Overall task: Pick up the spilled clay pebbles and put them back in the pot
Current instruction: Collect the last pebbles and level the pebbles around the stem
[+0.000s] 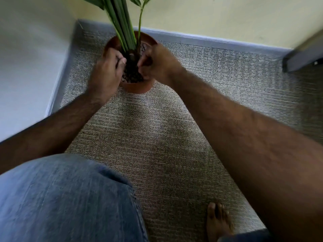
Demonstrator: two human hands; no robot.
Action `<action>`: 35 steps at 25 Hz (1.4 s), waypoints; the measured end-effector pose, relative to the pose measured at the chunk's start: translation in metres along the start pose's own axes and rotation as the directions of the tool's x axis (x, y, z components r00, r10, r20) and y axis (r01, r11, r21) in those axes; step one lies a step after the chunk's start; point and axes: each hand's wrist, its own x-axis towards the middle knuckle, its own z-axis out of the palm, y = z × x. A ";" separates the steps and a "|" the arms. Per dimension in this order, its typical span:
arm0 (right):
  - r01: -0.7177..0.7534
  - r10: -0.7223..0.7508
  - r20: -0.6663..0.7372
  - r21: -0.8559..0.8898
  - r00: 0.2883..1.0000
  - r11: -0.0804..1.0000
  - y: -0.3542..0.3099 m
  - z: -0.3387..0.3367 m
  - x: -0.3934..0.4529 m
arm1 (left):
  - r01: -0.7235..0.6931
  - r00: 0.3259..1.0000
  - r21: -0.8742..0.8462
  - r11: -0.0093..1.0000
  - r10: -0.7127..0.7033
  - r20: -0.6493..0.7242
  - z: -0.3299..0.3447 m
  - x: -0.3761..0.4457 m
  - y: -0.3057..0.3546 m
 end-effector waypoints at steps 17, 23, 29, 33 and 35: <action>0.257 0.225 0.743 -0.473 0.630 0.843 0.151 0.102 -0.150 | -0.176 0.830 -0.015 0.984 0.157 0.535 0.049 -0.156 -0.092; 0.586 0.067 0.854 -0.408 0.515 0.700 0.156 0.122 -0.170 | -0.162 0.837 0.018 0.987 0.127 0.531 0.056 -0.157 -0.088; 0.406 0.033 0.749 -0.395 0.662 0.824 0.164 0.113 -0.164 | -0.227 0.771 -0.150 0.962 0.272 0.577 0.087 -0.140 -0.023; 0.100 0.098 0.467 -0.379 0.879 0.920 0.177 0.083 -0.137 | -0.249 0.724 -0.251 0.935 0.352 0.593 0.116 -0.123 0.014; -0.083 0.170 0.308 -0.277 0.936 0.957 0.180 0.069 -0.122 | -0.285 0.705 -0.254 0.924 0.382 0.597 0.123 -0.116 0.020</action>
